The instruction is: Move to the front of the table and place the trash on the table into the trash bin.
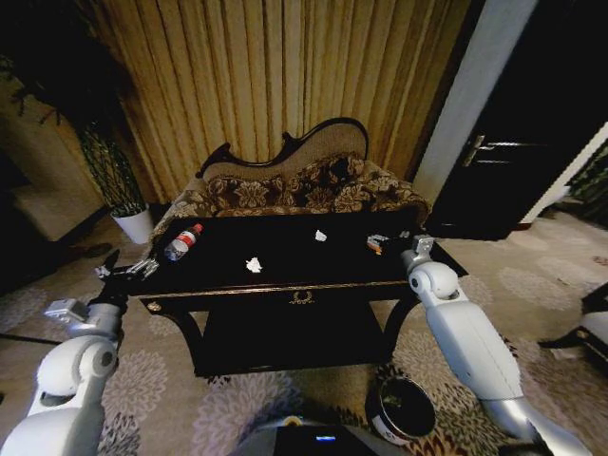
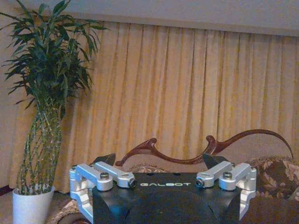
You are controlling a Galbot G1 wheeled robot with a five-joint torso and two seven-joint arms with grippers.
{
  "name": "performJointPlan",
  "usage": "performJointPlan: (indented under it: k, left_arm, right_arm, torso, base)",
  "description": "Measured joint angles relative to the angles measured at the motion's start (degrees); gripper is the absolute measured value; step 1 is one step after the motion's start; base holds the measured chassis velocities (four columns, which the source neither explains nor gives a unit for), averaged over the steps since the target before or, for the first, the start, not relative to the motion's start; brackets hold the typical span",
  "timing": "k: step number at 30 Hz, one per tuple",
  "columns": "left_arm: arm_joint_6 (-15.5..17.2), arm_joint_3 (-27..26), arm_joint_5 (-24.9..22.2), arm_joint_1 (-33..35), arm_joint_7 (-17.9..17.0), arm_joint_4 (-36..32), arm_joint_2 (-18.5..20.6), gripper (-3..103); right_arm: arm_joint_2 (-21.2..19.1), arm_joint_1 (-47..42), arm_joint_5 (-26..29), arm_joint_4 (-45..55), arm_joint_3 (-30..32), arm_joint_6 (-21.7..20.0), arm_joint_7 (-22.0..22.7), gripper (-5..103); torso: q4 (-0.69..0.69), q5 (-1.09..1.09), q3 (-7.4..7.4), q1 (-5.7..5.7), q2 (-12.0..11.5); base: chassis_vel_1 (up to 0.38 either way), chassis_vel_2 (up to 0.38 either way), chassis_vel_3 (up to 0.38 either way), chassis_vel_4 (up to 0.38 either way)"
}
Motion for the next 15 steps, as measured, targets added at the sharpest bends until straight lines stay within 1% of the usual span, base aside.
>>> performJointPlan:
  k: [6, 8, 14, 15]
  left_arm:
    - [0.0, 0.1, 0.1, 0.3, 0.0, -0.7, -0.5, 100]
    - [0.0, 0.0, 0.1, 0.4, 0.0, -0.9, -0.5, 100]
    - [-0.1, -0.3, 0.1, 0.8, 0.0, -1.0, -0.5, 100]
    - [-0.1, -0.3, 0.1, 0.9, 0.0, -1.0, -0.5, 100]
  right_arm:
    - [0.2, 0.4, -1.6, -4.6, -0.8, -0.5, 0.0, 100]
    - [0.2, 0.7, -1.7, -5.2, -0.9, -0.4, 0.0, 100]
    - [0.2, 0.8, -1.6, -5.4, -1.0, -0.2, 0.0, 100]
    - [0.2, 0.8, -1.5, -5.2, -1.0, 0.0, 0.0, 101]
  torso:
    - [0.02, 0.0, 0.0, 0.0, 0.0]
    - [0.03, -0.03, -0.01, 0.0, 0.0]
    - [0.02, -0.01, -0.01, 0.0, 0.0]
    - [0.01, 0.0, -0.01, 0.0, 0.0]
  base:
    - [0.0, 0.0, 0.0, 0.0]
    - [0.0, 0.0, 0.0, 0.0]
    - [0.0, 0.0, 0.0, 0.0]
    - [0.0, 0.0, 0.0, 0.0]
